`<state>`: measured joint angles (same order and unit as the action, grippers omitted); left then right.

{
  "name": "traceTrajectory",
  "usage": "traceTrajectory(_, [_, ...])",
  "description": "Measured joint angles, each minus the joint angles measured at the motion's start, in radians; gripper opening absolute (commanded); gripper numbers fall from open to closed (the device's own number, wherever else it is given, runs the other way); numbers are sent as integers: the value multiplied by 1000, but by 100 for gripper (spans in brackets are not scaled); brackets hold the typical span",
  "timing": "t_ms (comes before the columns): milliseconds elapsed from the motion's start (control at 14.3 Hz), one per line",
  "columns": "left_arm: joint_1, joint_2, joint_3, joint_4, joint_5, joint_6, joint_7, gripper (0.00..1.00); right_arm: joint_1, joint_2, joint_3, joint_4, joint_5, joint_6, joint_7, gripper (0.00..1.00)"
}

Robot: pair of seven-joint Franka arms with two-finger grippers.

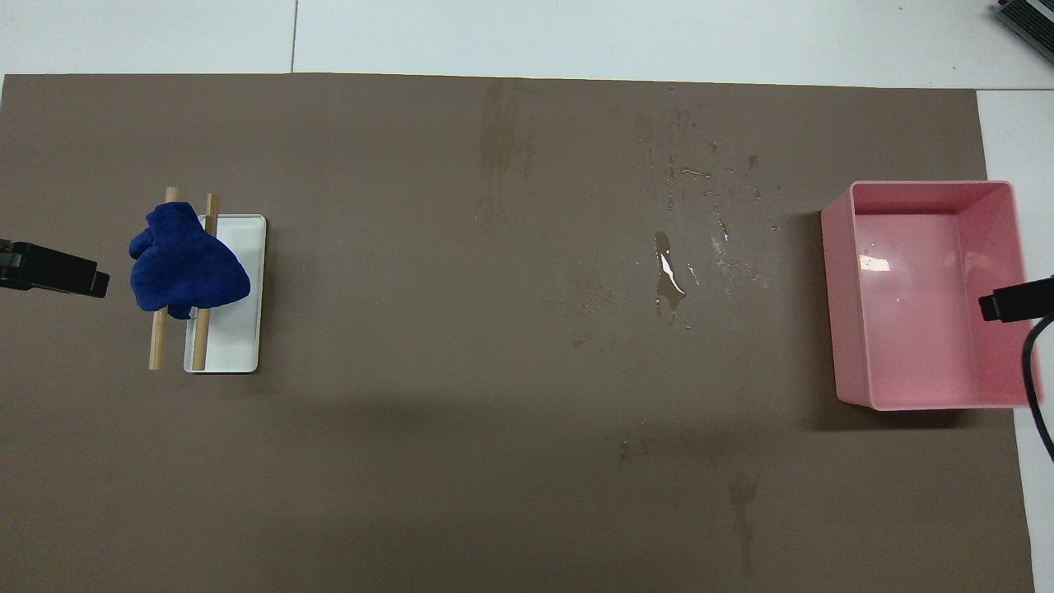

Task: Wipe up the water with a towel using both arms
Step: 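Reach the left gripper down and grasp the blue cloth on the tray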

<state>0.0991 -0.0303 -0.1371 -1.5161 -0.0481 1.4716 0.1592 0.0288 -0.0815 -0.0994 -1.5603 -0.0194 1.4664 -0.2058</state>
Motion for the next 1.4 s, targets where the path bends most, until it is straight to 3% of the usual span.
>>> traceTrajectory(350, [0,0,-1,0,0,5,0,100,0,-2,-3,0,0,-9,0,100])
traceTrajectory(630, [0,2,2,-24,9,82,-1,100,6,-2,14,0,0,-9,0,100])
traceTrajectory(909, [1,30,8,-156,92,333,-7,100,6,16,22,26,0,-27,0,100])
traceTrajectory(1259, [2,178,13,-217,162,598,-46,100,7,100,23,114,2,-67,0,100])
traceTrajectory(1399, [2,193,13,-276,179,668,-52,100,8,107,24,114,2,-67,0,100])
